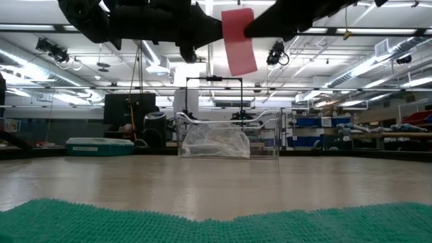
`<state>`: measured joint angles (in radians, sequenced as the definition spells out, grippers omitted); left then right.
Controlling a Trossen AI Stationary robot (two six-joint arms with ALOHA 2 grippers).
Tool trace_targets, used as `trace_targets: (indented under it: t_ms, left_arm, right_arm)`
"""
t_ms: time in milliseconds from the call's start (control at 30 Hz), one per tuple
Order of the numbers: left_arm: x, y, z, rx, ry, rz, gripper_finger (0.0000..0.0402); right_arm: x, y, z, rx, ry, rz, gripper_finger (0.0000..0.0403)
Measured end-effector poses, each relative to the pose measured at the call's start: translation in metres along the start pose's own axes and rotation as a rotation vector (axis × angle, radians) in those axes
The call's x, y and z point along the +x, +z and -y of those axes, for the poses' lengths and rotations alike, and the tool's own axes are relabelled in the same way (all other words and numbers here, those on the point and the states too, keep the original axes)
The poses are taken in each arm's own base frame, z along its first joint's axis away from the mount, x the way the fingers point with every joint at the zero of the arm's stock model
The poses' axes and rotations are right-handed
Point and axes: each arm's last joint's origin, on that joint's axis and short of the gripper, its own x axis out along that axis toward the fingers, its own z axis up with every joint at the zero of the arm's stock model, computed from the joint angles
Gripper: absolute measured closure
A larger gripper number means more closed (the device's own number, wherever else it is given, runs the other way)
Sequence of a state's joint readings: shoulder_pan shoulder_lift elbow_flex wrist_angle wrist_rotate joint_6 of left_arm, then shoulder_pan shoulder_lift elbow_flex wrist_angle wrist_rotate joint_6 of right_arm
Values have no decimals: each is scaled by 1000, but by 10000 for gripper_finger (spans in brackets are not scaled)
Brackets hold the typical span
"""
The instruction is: Roll bandage
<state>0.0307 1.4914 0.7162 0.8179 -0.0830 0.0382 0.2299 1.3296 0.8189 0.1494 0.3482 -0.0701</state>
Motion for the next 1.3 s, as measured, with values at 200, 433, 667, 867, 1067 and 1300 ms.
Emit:
trace_targets:
  t_ms: [200,433,667,867,1067,1300]
  left_arm:
    - [0,0,1,-23,-18,2,370]
    - [0,0,1,-24,-18,3,370]
    - [0,1,0,-20,-18,9,370]
    - [0,3,0,-19,-15,26,370]
    - [-1,4,0,-18,-14,22,370]
    - [-1,4,-1,-15,-13,21,370]
  right_arm:
    - [8,-14,22,59,-88,4,348]
    - [11,-17,38,91,-87,79,356]
    - [11,-17,36,138,9,89,363]
    - [14,-18,35,116,11,86,362]
    - [14,-27,34,99,3,-4,333]
    - [11,-29,27,70,-122,-43,292]
